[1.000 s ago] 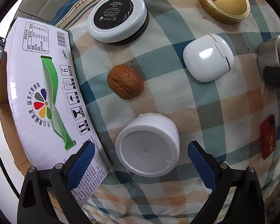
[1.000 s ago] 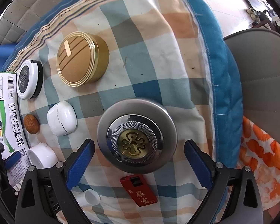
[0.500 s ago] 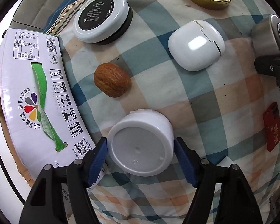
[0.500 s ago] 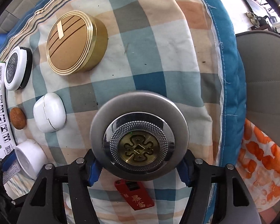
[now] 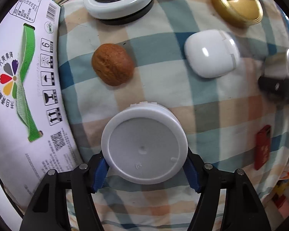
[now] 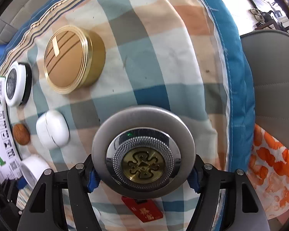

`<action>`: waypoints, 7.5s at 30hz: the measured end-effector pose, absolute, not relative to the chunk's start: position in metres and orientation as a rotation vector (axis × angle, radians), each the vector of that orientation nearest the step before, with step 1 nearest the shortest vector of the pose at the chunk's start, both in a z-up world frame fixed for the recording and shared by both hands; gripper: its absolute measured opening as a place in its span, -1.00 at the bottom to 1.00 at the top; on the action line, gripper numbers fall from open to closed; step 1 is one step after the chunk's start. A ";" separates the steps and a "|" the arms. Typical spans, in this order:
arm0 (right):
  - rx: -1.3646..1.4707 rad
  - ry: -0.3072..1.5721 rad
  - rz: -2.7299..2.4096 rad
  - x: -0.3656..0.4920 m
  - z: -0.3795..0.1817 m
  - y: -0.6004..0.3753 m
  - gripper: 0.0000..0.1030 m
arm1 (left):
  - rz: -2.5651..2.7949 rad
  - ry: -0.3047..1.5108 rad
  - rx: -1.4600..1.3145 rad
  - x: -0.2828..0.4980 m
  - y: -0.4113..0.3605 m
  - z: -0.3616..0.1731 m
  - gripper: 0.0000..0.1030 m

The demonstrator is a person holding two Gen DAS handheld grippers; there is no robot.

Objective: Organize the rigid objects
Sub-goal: 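Grasp the white jar with the left tool while the right tool grasps the silver tin, then carry the white jar and silver tin over the cardboard box with both tools, then lower both items into the box and open both tools, then grasp the small white cup with the left tool while the right tool grasps the red box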

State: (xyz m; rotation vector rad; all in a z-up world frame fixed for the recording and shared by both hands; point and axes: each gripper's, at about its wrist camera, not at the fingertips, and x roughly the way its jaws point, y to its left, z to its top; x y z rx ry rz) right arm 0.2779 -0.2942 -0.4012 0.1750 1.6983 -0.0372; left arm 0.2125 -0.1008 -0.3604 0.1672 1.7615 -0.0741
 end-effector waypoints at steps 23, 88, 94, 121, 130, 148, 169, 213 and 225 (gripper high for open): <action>0.186 1.744 -0.037 0.234 -0.429 -0.318 0.48 | -0.072 1.753 0.036 0.209 -0.118 -0.392 0.49; 0.100 1.466 0.213 0.273 -0.266 0.017 0.41 | -0.078 1.419 -0.210 0.247 0.170 -0.216 0.27; 0.058 1.488 0.229 0.300 -0.298 0.057 0.41 | -0.104 1.507 -0.288 0.283 0.205 -0.258 0.27; 0.040 1.590 0.196 0.351 -0.376 0.059 0.44 | -0.138 1.692 -0.317 0.338 0.198 -0.342 0.37; 0.048 1.610 0.142 0.337 -0.346 0.049 0.68 | -0.080 1.621 -0.222 0.323 0.199 -0.301 0.77; 0.015 1.511 0.132 0.239 -0.252 0.053 1.00 | 0.000 1.418 -0.149 0.221 0.214 -0.213 1.00; 0.031 1.341 0.228 0.141 -0.138 0.026 1.00 | 0.033 1.244 -0.122 0.128 0.184 -0.122 1.00; 0.135 1.659 -0.129 0.167 -0.358 -0.321 -0.12 | -0.231 1.690 -0.089 0.188 -0.118 -0.373 -0.43; 0.135 1.725 -0.180 0.173 -0.369 -0.301 -0.21 | -0.240 1.713 -0.018 0.188 -0.129 -0.382 -0.44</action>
